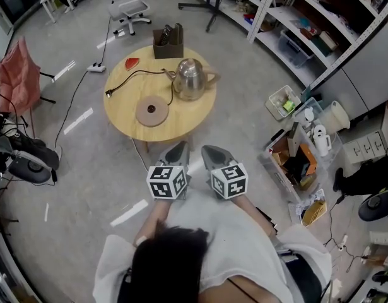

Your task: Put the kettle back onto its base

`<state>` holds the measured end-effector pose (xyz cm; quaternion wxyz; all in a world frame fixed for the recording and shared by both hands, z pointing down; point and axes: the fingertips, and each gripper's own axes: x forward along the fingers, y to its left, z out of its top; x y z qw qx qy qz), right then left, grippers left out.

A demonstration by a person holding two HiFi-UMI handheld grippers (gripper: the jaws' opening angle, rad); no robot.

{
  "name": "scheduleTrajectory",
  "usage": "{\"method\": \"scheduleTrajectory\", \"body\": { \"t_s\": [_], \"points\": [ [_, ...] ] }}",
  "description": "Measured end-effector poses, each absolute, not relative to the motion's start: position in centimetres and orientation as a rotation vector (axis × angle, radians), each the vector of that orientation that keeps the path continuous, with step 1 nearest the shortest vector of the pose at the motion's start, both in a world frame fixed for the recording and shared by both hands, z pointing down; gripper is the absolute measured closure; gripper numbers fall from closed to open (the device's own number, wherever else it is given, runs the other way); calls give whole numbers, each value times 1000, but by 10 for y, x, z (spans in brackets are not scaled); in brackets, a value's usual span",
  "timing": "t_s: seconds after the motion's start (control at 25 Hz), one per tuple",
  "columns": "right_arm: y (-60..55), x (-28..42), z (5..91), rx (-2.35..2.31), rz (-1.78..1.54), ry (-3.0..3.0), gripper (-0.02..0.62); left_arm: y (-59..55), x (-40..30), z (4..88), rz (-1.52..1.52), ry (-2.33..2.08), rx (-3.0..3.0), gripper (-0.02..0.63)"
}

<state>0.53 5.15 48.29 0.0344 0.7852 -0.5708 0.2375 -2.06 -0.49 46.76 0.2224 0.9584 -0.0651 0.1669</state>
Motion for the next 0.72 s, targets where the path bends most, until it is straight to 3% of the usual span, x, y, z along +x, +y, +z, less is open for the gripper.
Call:
{"method": "scheduleTrajectory", "body": {
  "t_s": [0.72],
  "points": [
    [49,12,485,2511,784,-1714,568,-12,-15,469,466,-132,2653,560]
  ]
}}
